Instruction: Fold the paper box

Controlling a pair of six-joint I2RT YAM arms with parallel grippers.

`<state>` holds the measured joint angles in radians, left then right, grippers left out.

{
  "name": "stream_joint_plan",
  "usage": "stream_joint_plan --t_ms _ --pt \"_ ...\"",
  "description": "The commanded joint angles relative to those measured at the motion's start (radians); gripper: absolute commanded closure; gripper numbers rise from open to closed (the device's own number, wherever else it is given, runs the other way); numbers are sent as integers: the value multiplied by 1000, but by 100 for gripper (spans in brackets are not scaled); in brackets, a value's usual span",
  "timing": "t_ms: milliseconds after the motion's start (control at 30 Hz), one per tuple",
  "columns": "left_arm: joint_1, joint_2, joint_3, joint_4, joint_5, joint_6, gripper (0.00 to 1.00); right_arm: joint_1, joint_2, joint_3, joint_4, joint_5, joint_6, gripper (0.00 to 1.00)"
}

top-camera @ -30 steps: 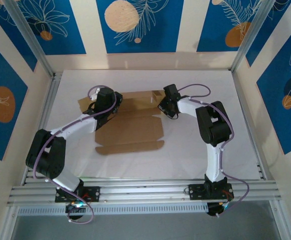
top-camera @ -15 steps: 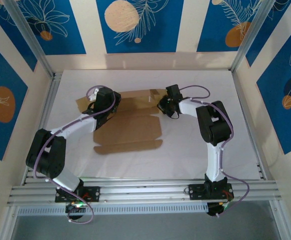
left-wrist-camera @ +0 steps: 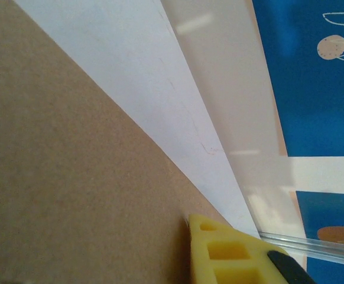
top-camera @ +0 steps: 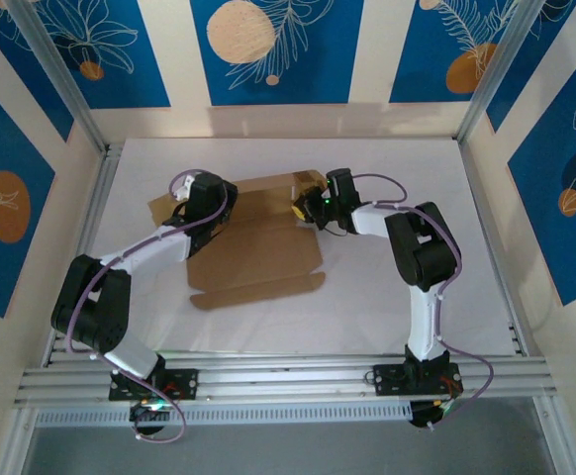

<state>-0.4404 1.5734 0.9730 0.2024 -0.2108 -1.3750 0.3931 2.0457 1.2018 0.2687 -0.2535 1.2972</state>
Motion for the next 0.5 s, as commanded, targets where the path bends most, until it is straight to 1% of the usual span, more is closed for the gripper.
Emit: stream_joint_plan --t_ms 0,233,333,467 --pt "-16 33 -34 -86 63 5 85 24 27 -8 23 -70 28 84" --pt "-15 30 -30 -91 69 7 85 18 74 -2 -34 -51 -1 84" --pt "-15 28 -36 -90 68 7 85 10 71 -9 -21 -61 -9 85" --pt "-13 19 -45 -92 55 18 85 -11 6 -8 -36 -99 -89 79"
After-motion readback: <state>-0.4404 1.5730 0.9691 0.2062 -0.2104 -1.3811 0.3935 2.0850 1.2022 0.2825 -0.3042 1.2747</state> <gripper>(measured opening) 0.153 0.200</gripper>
